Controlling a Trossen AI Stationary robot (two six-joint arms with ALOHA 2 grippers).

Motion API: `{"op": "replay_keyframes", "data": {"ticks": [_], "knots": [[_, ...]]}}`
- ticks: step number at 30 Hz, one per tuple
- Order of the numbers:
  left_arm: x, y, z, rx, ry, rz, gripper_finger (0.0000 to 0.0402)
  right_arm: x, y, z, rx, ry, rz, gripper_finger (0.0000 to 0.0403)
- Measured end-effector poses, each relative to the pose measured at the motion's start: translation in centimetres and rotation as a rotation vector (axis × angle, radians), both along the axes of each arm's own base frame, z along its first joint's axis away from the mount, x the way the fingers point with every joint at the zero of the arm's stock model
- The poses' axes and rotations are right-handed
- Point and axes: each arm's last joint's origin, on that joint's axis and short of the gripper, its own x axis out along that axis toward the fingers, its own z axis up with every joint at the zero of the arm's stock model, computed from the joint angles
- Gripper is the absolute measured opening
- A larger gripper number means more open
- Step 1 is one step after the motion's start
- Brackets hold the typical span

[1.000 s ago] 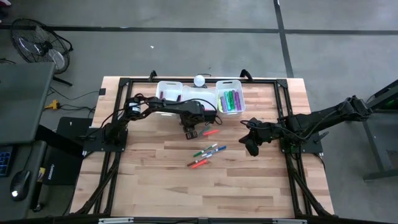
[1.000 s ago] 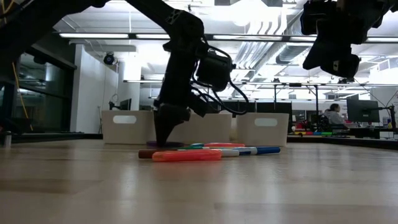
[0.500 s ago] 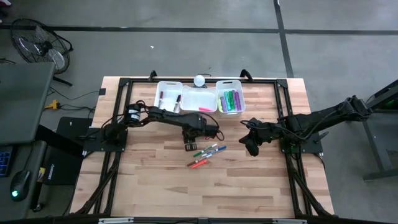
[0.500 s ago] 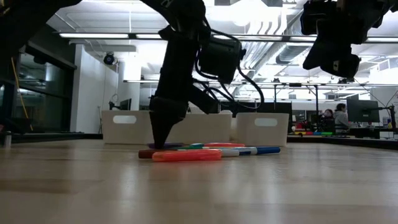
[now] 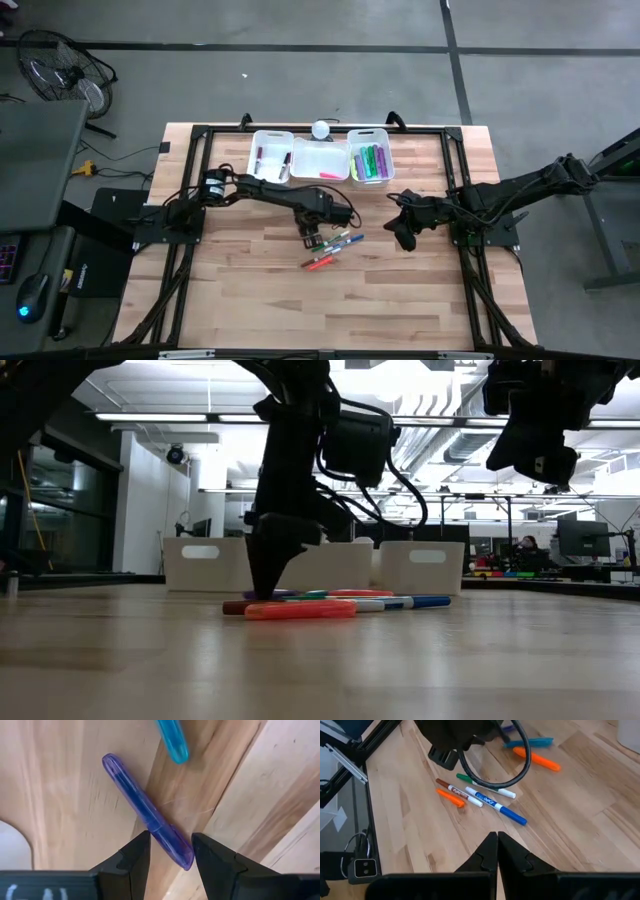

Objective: Pick & Place Markers
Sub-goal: Put the purple pen into the middle white bin

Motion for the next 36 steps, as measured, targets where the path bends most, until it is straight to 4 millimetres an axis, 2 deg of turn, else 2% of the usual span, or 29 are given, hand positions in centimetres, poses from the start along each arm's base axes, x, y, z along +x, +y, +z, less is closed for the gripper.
{"op": "replay_keyframes", "data": {"ticks": [10,20,30,36], "knots": [[0.34,-0.09,-0.01,-0.026,-0.052,0.132,0.0149,-0.02,0.13,-0.01,-0.018,0.003,0.076,0.0],[0.54,-0.14,0.0,-0.04,-0.093,0.332,0.0149,-0.15,0.64,-0.03,0.063,0.02,0.243,0.0],[0.3,-0.26,0.04,-0.065,-0.071,0.482,0.0149,-0.39,0.92,-0.15,0.016,0.018,0.439,0.0],[0.34,-0.1,-0.01,-0.104,-0.064,0.534,0.0111,-0.45,0.93,-0.2,-0.037,0.01,0.501,0.0]]}}
